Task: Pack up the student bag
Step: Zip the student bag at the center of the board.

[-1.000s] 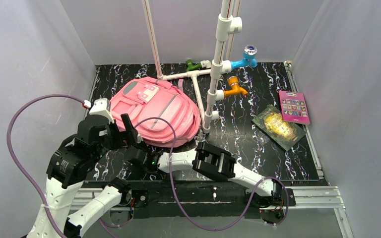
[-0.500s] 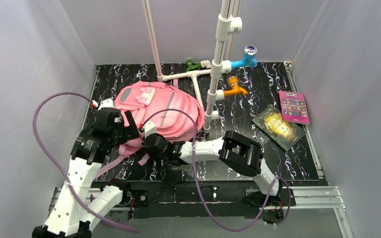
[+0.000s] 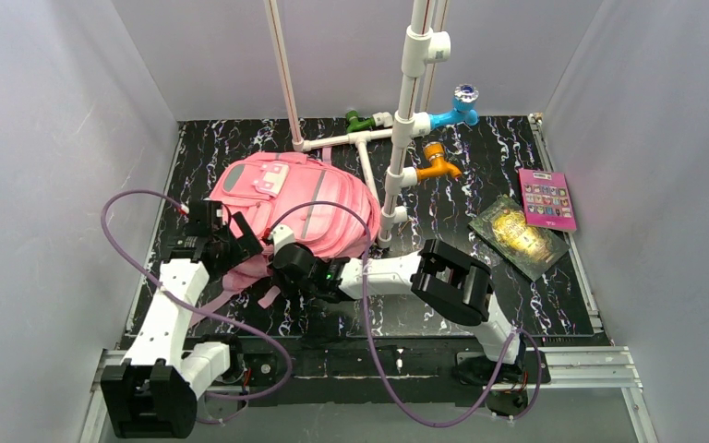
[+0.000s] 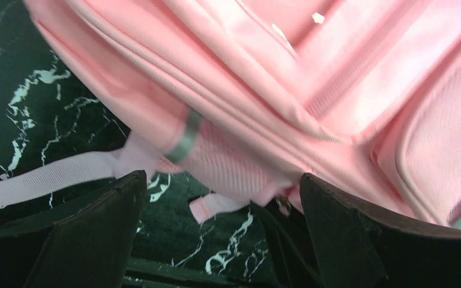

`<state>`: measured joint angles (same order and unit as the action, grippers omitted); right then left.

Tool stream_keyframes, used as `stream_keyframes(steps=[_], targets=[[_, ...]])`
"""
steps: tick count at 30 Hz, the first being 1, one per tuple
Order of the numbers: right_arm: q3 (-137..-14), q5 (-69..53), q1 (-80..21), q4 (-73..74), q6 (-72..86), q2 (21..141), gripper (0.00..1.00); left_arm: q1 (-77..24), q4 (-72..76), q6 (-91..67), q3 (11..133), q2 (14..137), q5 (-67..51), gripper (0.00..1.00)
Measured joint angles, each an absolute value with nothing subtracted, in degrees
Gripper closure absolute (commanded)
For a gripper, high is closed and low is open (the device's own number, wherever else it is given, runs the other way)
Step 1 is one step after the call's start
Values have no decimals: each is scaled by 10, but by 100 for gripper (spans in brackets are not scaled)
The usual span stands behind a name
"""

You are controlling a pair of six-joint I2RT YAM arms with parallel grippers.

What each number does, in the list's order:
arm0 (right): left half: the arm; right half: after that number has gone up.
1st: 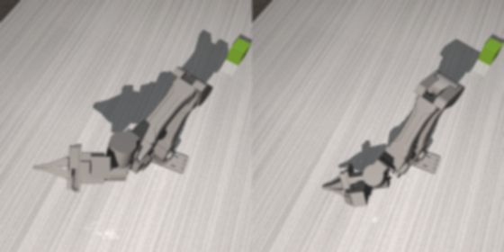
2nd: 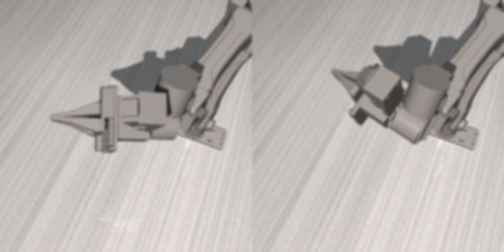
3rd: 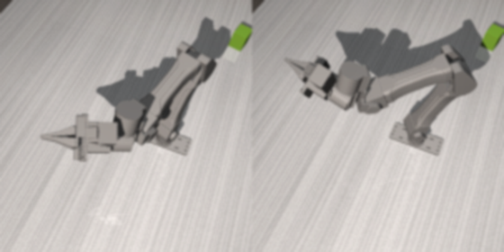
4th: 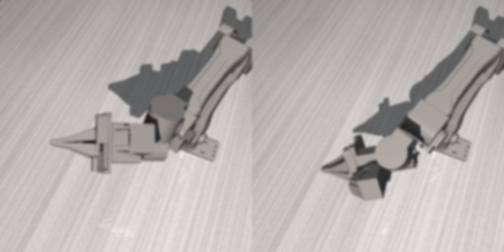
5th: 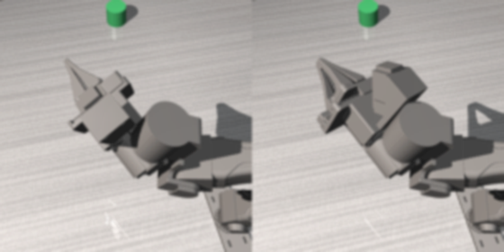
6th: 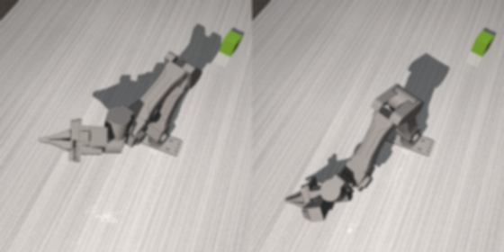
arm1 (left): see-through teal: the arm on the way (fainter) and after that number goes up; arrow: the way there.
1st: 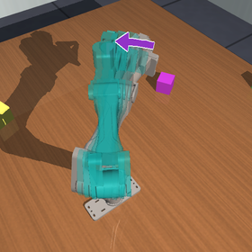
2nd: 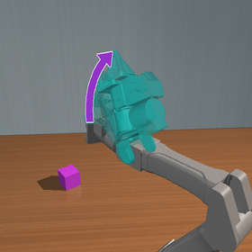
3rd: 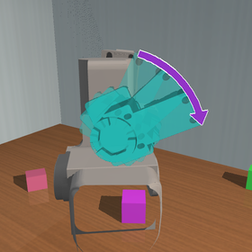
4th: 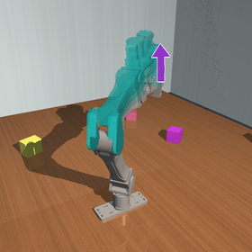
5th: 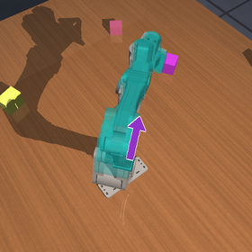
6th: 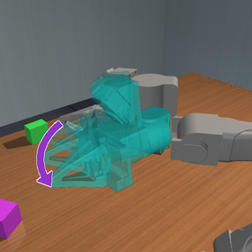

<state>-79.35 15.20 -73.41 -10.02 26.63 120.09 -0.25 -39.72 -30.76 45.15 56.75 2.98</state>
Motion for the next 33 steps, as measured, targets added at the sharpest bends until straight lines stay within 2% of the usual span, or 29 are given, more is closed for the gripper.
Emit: stream_keyframes(steps=[2,9,12,17,18,22,25,27,30,31,33], targets=[[-790,150,-733,-91,267,1195,99,25,-371,-312,441,578,14,7],[-770,146,-732,-60,263,1174,99,74,-268,-348,405,648,-8,36],[-770,148,-731,-35,252,1173,99,75,-244,-355,398,667,-9,50],[-749,161,-726,9,222,1129,99,99,-220,-354,399,685,-1,83],[-741,164,-725,18,215,1115,99,105,-216,-354,401,690,-2,87],[-695,158,-719,35,179,1049,99,122,-226,-353,430,723,-21,92],[-652,150,-712,83,159,992,99,128,-219,-331,462,753,-8,89],[-641,138,-706,102,151,967,99,135,-213,-316,475,758,-2,75],[-641,107,-697,102,152,959,99,141,-217,-311,477,740,-24,48],[-641,96,-695,101,154,962,99,143,-222,-318,471,721,-41,42],[-641,77,-695,91,164,971,99,143,-239,-331,451,672,-71,36]])
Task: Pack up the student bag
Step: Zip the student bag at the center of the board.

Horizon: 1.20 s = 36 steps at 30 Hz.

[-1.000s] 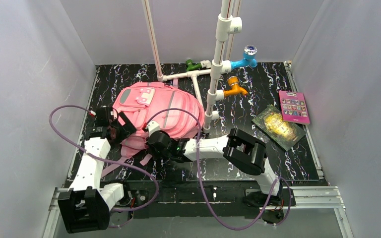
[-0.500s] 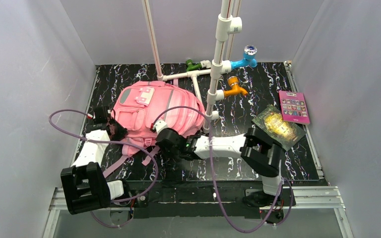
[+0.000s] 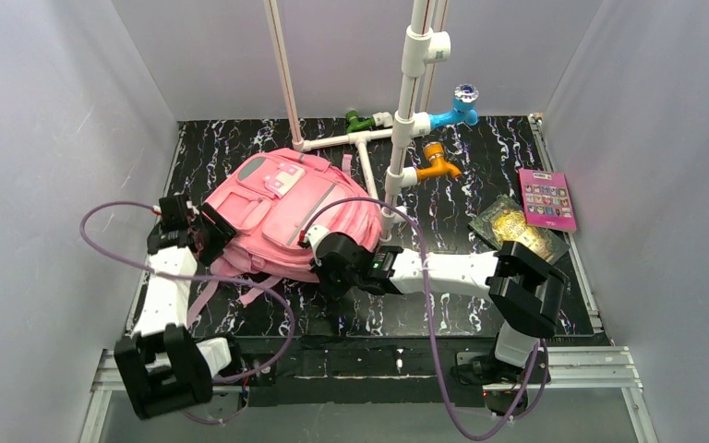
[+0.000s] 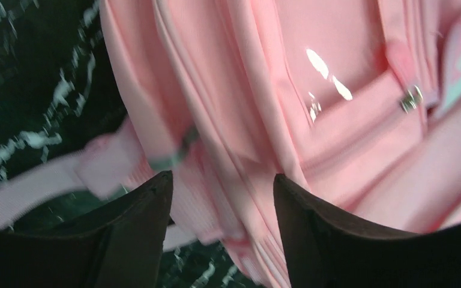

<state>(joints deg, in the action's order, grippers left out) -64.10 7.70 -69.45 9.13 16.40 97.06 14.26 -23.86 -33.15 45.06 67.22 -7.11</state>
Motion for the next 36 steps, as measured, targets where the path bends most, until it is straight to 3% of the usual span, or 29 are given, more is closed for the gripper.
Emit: stream_keyframes(steps=[2,6,8,10,12,16,24,26,30,33,36], targets=[[-645,60,-695,83,173,985,99,142,-274,-347,435,616,-101,36],[-662,27,-696,63,190,1010,99,140,-321,-385,414,529,-177,49],[-663,17,-698,54,196,1015,99,133,-329,-414,379,491,-216,61],[-664,10,-701,45,202,1016,99,114,-337,-447,340,457,-240,64],[-665,8,-703,39,209,1017,99,80,-349,-479,305,427,-260,61],[-665,7,-708,32,219,1017,99,44,-334,-531,273,405,-279,46],[-680,12,-717,33,238,1027,99,34,-269,-604,227,420,-301,39],[-688,15,-721,37,240,1031,99,33,-256,-614,217,419,-300,46],[-710,20,-729,44,240,1049,99,33,-228,-620,192,425,-286,80],[-715,24,-739,47,240,1056,99,32,-220,-586,202,442,-264,100],[-715,26,-743,48,239,1056,99,39,-252,-519,240,468,-237,100]])
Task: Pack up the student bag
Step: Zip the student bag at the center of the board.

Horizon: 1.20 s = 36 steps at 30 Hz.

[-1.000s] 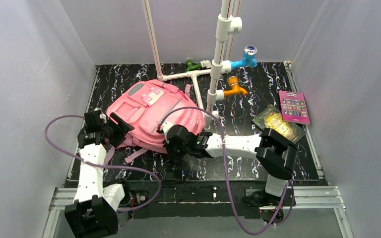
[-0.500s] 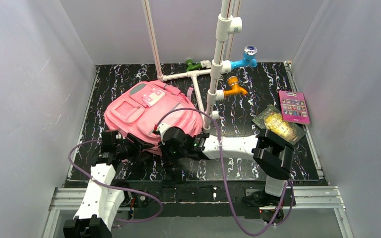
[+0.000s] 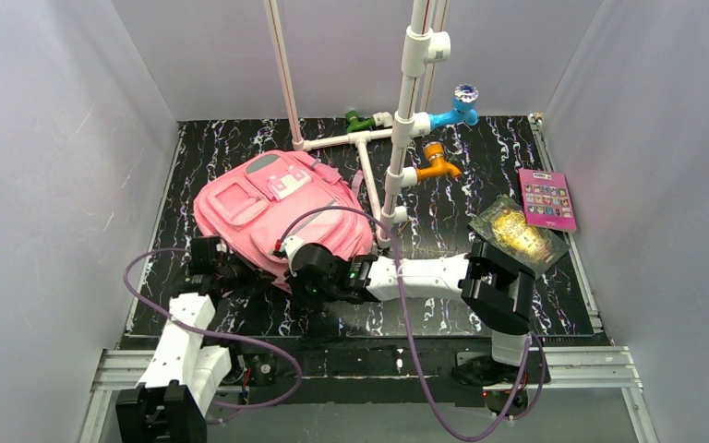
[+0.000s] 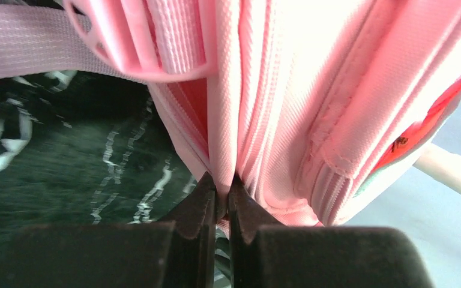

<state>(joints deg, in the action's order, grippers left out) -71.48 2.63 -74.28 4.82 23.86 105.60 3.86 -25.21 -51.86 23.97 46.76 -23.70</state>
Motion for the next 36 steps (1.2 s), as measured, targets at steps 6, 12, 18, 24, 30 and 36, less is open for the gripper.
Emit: stream_keyframes(steps=[6,12,18,24,30,36], targets=[[-717,33,-747,72,212,1038,99,88,-332,-389,324,492,-131,100],[-663,31,-720,80,177,953,99,81,-383,-340,374,494,-83,87],[-651,-10,-707,103,181,938,99,93,-411,-324,381,463,-83,41],[-650,-51,-712,63,218,958,99,62,-460,-343,412,412,-134,38],[-650,-80,-718,38,239,962,99,-113,-458,-322,442,347,-128,42],[-650,-97,-713,47,244,950,99,-152,-454,-247,486,261,-128,44]])
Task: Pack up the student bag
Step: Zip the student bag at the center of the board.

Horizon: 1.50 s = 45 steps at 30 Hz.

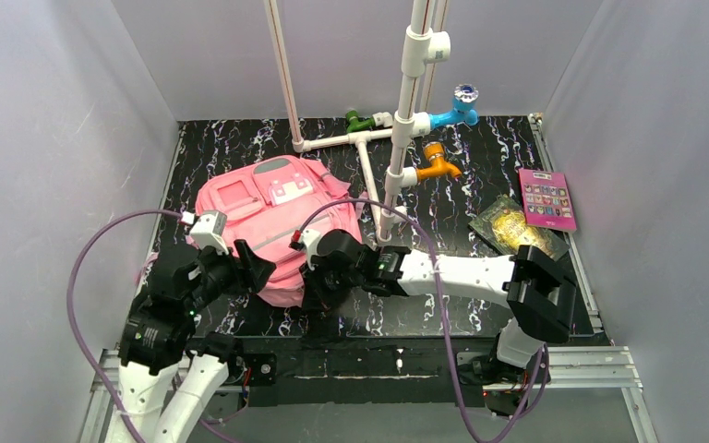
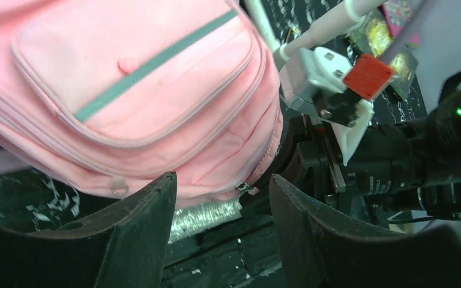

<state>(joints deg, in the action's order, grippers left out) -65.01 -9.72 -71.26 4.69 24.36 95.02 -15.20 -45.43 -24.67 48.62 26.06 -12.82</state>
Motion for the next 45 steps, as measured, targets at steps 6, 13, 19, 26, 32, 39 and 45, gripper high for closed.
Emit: stream_keyframes(steps=[6,13,19,26,32,39,45], targets=[[-679,-149,-693,102,251,911,99,-224,-435,8,524,241,-226,30],[-741,-180,-686,154,238,913,99,-261,-439,282,404,222,-276,47],[-741,-186,-686,153,241,914,99,-264,-390,289,372,217,-273,67],[-742,-196,-685,153,236,926,99,-268,-396,323,363,212,-259,100],[-728,-251,-658,160,181,926,99,-275,-457,400,378,173,-210,100],[-625,-315,-554,189,102,875,99,-276,-548,481,384,101,-139,100],[-587,-300,-547,196,92,849,99,-276,-606,498,396,68,-130,71]])
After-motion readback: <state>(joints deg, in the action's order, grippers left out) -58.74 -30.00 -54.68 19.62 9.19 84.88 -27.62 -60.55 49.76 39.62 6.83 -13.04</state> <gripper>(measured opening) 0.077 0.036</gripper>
